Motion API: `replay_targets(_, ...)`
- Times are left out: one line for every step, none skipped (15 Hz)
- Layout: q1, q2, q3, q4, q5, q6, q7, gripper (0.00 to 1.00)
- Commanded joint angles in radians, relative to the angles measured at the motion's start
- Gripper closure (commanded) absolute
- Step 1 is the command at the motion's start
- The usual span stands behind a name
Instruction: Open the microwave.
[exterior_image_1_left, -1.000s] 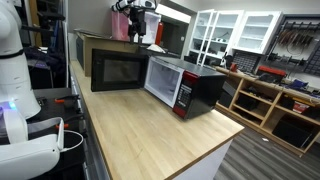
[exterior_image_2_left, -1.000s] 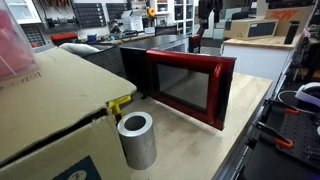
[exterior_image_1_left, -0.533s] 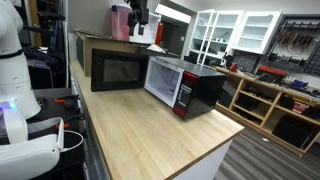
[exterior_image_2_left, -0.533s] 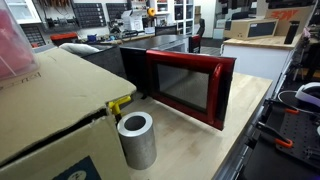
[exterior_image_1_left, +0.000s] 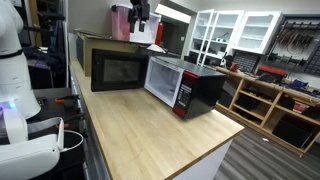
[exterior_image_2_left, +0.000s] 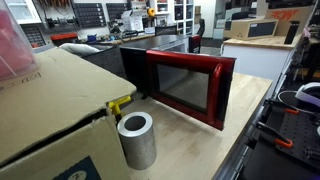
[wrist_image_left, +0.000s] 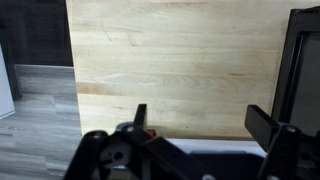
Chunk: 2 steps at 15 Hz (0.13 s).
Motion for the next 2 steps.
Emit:
replay_targets(-0.003, 0.001, 0.003, 0.001, 0.001, -0.001, -0.001, 0.00)
replay_targets(-0.003, 0.001, 0.003, 0.001, 0.001, -0.002, -0.001, 0.00)
